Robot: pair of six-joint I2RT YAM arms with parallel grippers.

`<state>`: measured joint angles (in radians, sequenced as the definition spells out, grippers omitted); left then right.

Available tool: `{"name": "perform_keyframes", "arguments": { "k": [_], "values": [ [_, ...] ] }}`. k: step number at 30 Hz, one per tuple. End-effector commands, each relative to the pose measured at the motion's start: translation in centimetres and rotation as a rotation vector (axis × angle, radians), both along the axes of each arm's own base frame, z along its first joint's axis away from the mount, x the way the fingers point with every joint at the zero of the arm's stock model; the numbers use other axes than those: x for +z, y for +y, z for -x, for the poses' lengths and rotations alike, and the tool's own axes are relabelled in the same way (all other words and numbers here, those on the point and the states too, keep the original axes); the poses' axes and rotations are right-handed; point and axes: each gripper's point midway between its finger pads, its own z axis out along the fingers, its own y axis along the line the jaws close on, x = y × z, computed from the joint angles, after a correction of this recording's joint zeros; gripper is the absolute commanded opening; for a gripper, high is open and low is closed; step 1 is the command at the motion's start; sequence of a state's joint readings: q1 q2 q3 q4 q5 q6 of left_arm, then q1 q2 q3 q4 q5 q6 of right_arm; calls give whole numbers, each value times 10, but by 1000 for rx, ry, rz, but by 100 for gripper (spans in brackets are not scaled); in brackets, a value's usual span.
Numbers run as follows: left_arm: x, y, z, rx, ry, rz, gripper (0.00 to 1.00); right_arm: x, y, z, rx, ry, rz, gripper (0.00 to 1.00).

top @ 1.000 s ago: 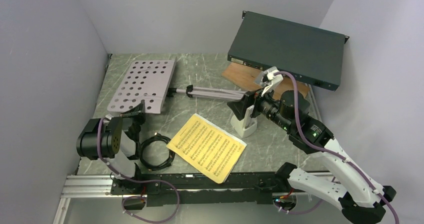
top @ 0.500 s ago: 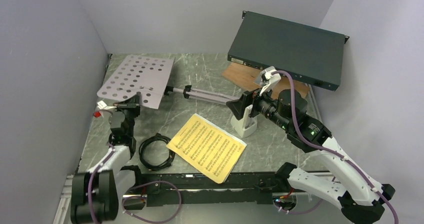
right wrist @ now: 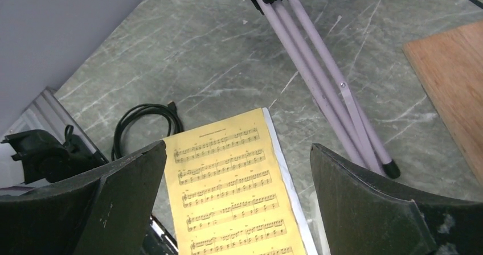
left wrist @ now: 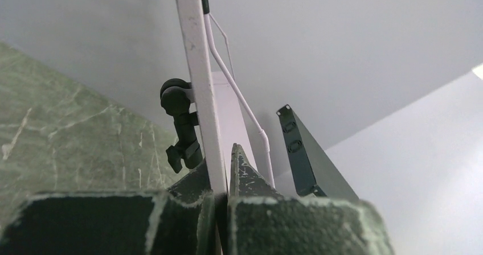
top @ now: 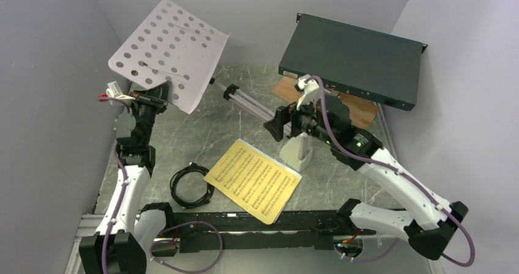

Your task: Set up the instrument practice props

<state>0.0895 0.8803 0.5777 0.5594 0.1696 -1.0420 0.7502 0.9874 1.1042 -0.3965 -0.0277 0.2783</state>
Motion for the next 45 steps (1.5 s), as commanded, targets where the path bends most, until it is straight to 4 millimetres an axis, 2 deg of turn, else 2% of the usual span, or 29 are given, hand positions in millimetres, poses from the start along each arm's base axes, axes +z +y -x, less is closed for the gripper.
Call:
{"name": "perform_keyframes", "arguments": {
  "k": [1, 5, 8, 12, 18, 23, 27, 31, 35, 36, 38, 41, 43, 45],
  "values": [
    [134, -34, 50, -89, -477, -356, 0, 37, 21, -21, 41, -119, -14, 100],
    [158, -55, 64, -188, -546, -473, 0, 43, 44, -42, 44, -88, -24, 100],
    [167, -66, 74, -225, -581, -553, 0, 67, 54, -58, -36, -47, -140, 100],
    [174, -75, 84, -253, -611, -609, 0, 99, 60, -77, -153, 9, -356, 100],
    [182, -85, 98, -288, -671, -664, 0, 135, 72, -97, -230, 92, -586, 100],
    [185, -98, 113, -343, -743, -723, 0, 144, 75, -108, -271, 202, -779, 97],
    [184, -105, 121, -376, -767, -748, 0, 143, 75, -112, -298, 245, -862, 81],
    [181, -108, 126, -400, -780, -771, 0, 147, 73, -113, -303, 253, -918, 69],
    [181, -110, 130, -410, -789, -785, 0, 146, 77, -113, -289, 279, -950, 47],
    [182, -111, 132, -413, -796, -792, 0, 148, 80, -112, -274, 284, -960, 39],
    [184, -112, 136, -422, -813, -804, 0, 154, 86, -109, -228, 280, -978, 22],
    [189, -114, 141, -429, -830, -836, 0, 167, 92, -104, -162, 257, -1009, 6],
    [192, -117, 144, -441, -834, -862, 0, 176, 96, -100, -118, 238, -1037, 0],
    [195, -120, 146, -456, -823, -887, 0, 185, 99, -97, -75, 222, -1073, 0]
  ]
}}
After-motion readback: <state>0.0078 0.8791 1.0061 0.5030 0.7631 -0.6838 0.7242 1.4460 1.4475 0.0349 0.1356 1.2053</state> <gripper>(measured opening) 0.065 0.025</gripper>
